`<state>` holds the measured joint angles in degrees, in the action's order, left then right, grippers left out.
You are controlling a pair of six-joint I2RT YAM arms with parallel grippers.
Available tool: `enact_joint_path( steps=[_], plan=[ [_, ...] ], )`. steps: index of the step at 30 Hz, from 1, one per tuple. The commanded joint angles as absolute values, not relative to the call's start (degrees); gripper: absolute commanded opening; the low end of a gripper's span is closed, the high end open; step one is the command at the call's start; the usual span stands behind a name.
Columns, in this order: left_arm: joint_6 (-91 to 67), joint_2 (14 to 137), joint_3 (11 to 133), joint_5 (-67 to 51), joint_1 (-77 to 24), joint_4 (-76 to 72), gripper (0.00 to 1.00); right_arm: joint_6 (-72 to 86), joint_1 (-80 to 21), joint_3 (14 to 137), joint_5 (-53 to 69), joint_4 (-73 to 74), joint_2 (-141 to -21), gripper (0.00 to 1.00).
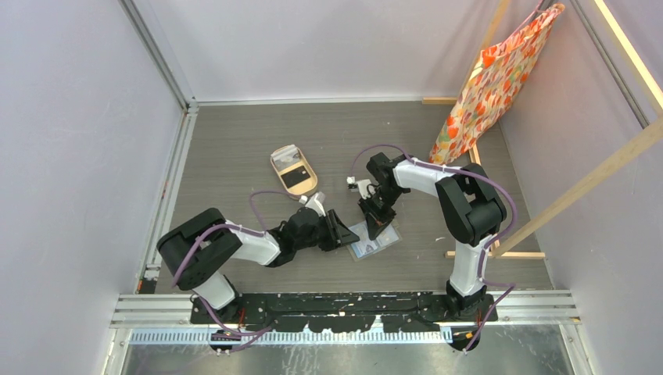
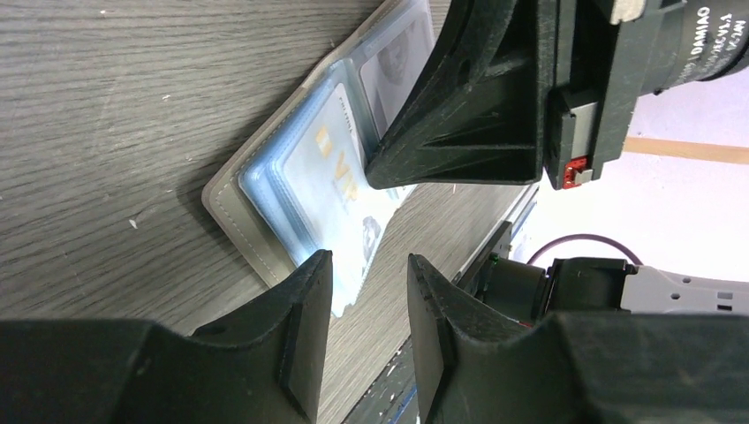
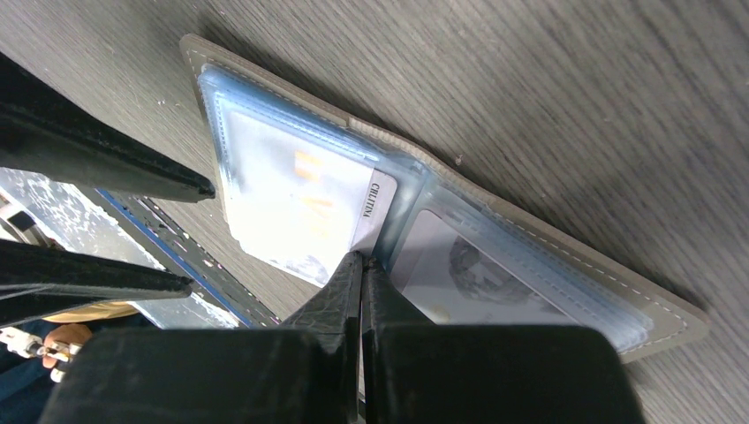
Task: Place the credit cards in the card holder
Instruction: Turn over the card slot in the card holder.
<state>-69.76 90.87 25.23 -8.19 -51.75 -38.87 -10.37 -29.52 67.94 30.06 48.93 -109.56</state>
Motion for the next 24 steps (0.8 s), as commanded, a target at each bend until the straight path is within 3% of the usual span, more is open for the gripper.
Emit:
enact_joint_path(
  steps=[1, 24],
  plan=[
    [-72.29, 92.48, 25.5, -8.23, -51.94, -42.38, 0.38, -11.06, -29.67, 69.16, 28.13, 48.86, -110.03, 0.04],
    [-73.8, 96.68, 26.22, -8.48, -51.86, -44.84, 0.38, -11.25, -29.68, 69.17, 28.12, 48.88, -109.71, 0.05]
  ],
)
